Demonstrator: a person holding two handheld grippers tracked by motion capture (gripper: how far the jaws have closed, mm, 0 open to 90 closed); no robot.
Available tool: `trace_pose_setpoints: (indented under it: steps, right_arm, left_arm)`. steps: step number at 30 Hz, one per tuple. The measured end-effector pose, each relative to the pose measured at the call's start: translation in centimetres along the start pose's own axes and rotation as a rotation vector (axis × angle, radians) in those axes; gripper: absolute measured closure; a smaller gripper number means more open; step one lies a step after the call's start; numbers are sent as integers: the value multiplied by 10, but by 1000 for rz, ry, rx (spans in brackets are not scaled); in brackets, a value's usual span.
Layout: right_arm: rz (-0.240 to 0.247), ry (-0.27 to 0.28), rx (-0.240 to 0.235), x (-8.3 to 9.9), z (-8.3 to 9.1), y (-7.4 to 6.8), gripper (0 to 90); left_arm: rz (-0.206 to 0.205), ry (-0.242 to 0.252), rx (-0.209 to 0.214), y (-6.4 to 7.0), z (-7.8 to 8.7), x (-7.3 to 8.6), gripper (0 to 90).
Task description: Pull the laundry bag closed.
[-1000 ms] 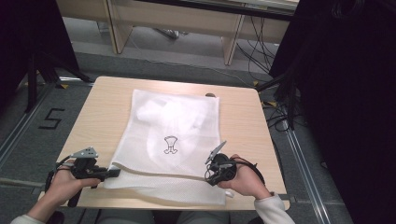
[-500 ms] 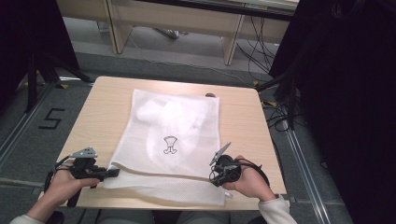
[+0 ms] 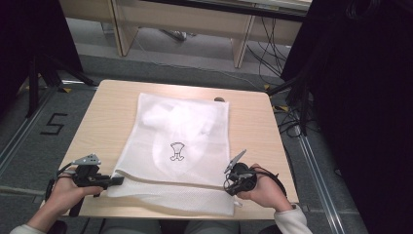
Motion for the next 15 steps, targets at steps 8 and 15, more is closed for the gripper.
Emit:
trace_pose_setpoints:
  steps: [8, 15]
  right_arm:
    - [-18, -5, 2, 6, 1, 3, 824]
    - [-12, 3, -6, 5, -1, 4, 821]
  left_arm:
    - [1, -6, 3, 1, -1, 1, 858]
    - [-38, -37, -17, 1, -5, 8, 834]
Point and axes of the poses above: each handheld gripper's, and its own axes: z roughly backward along the jaws, x roughly out of its underside, y roughly to its right, the point moved 8 cm from there along -z, roughly forward along the jaws, and after that the axes turned 2 degrees about -z, right-handed, at the moved point
